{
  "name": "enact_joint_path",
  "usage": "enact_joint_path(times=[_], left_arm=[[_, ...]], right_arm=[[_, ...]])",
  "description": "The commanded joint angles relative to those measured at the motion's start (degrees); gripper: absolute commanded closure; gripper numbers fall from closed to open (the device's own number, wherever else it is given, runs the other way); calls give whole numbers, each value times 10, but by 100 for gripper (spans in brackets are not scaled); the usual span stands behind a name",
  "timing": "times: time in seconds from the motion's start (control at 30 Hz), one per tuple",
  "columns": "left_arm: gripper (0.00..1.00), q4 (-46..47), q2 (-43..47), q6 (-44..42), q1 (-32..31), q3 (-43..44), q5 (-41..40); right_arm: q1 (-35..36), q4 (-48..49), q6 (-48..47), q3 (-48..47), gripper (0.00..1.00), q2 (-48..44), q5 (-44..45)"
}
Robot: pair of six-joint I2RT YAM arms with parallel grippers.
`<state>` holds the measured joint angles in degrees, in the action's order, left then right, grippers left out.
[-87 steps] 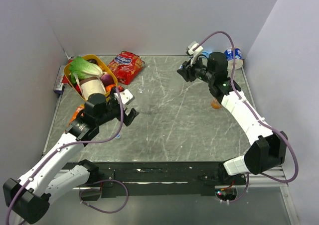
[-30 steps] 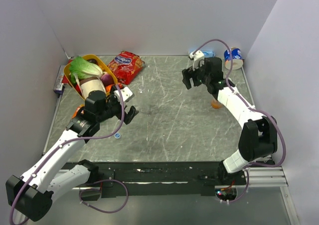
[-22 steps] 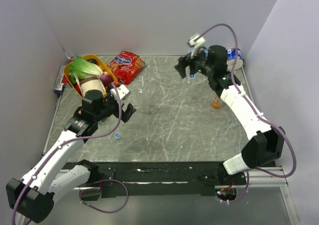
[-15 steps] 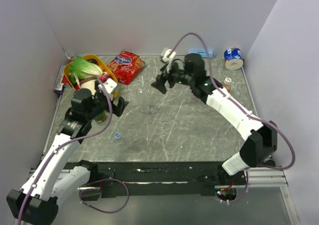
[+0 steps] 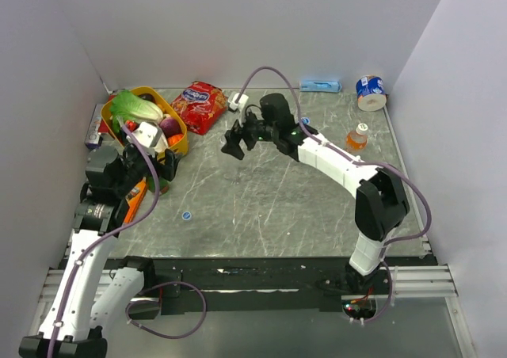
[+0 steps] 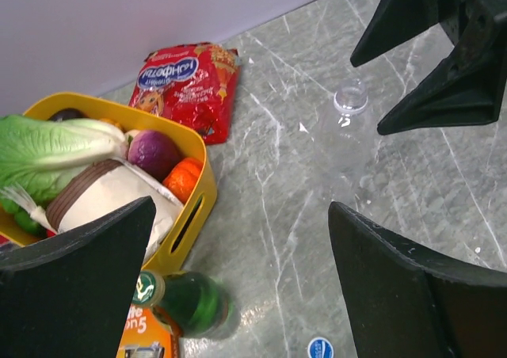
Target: Screw on the bottle caps
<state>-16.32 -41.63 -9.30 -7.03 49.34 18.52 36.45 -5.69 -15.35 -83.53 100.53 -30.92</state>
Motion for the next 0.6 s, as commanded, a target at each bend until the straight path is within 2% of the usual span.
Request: enact_joint_path(times=[0.0, 0.2, 0.3, 0.4, 0.43, 0.5, 0.53, 0.57], left_arm=[[4, -13, 9, 14, 17, 23, 23], [4, -19, 11, 17, 27, 23, 37], [4, -17, 10, 20, 29, 23, 45], [4, -15, 6, 17, 29, 22, 52], [4, -14, 3, 17, 29, 17, 60], [4, -10, -1, 14, 29, 15, 76], [4, -10, -3, 11, 28, 11, 86], [4, -11, -6, 8, 28, 8, 112]], right_arm=[[20, 54, 18, -30, 11, 19, 3], [23, 80, 22, -34, 14, 44, 43], [21, 93, 17, -27, 20, 51, 60], [23, 105, 11, -26, 35, 57, 73], [22, 108, 9, -25, 46, 60, 74], [23, 104, 7, -30, 58, 61, 69], [22, 91, 4, -31, 69, 56, 54], [23, 83, 2, -34, 75, 41, 43]])
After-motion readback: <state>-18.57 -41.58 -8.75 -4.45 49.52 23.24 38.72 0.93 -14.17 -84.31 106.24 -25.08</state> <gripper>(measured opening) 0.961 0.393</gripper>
